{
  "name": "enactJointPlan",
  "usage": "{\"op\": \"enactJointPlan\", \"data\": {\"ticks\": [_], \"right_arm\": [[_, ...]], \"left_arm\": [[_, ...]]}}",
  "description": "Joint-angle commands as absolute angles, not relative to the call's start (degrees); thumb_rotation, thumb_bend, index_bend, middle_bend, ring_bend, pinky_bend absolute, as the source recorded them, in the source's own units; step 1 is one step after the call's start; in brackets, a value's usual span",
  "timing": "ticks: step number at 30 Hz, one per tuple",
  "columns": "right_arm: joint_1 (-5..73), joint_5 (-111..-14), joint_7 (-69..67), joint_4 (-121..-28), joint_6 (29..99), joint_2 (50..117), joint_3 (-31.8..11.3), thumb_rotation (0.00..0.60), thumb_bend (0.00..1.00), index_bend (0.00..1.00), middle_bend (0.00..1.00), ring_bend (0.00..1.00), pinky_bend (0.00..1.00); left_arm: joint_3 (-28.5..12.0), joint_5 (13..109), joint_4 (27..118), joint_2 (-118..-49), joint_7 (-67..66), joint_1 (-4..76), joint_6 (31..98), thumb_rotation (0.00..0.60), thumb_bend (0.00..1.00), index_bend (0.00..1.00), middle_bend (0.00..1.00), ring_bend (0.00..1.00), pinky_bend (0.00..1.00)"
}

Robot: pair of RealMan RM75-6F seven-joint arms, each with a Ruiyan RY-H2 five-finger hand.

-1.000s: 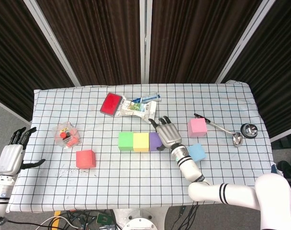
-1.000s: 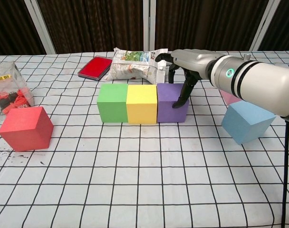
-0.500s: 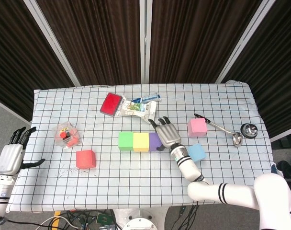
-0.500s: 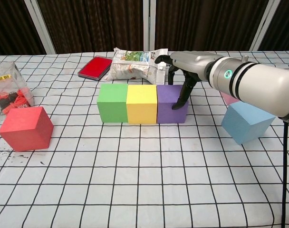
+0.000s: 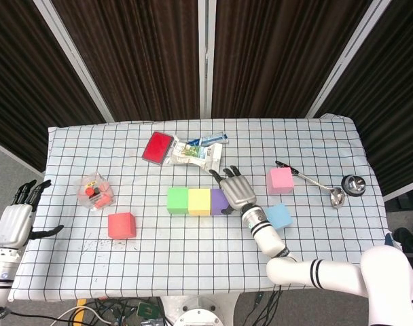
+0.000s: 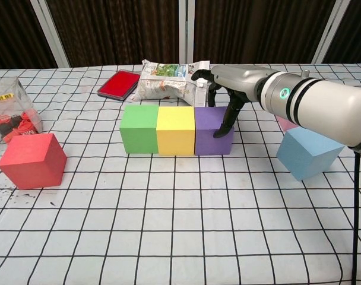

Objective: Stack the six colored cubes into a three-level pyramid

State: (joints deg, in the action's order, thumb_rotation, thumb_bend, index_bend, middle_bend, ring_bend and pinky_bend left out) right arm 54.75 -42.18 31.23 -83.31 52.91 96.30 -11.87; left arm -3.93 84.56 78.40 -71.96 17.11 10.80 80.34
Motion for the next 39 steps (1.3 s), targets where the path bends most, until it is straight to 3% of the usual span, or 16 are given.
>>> {"op": "enactJointPlan", "data": {"ticks": [1,8,17,29,39], "right_arm": [[54.8,-42.1,31.3,-83.2,52.7,96.3,-11.8,0.6,0.07,0.0,0.36,0.09,0.0],[54.9,-42.1,31.1,-83.2,52.5,96.3,-11.8,0.6,0.05,0.0,0.27,0.06,0.0],[54.5,-42.8,30.2,-84.9,51.9,94.7,-11.5,0.6,0.0,0.0,0.23,0.04,0.0],[50.8,-48.2,24.2,-92.6,57.0,88.0,-13.9,0.6,0.0,0.0,0.19,0.02,0.0],[49.9,-44.9,24.3,-87.3,56.4,87.9,-13.7,0.6,0.0,0.0,0.14,0.0,0.0]], "left_arm": [[-3.9,84.5,78.3,-72.0,17.2,10.8,80.3,0.6,0.0,0.08,0.14,0.0,0.0],[-3.9,84.6,78.3,-71.9,17.3,10.8,80.4,0.6,0.0,0.08,0.14,0.0,0.0],[-4.0,84.8,78.7,-71.8,17.1,10.9,80.4,0.6,0.0,0.08,0.14,0.0,0.0],[-4.1,85.0,79.7,-71.5,16.6,11.1,80.6,0.6,0.0,0.08,0.14,0.0,0.0],[-3.9,85.2,79.9,-71.8,15.8,11.6,79.8,0.6,0.0,0.08,0.14,0.0,0.0]]}}
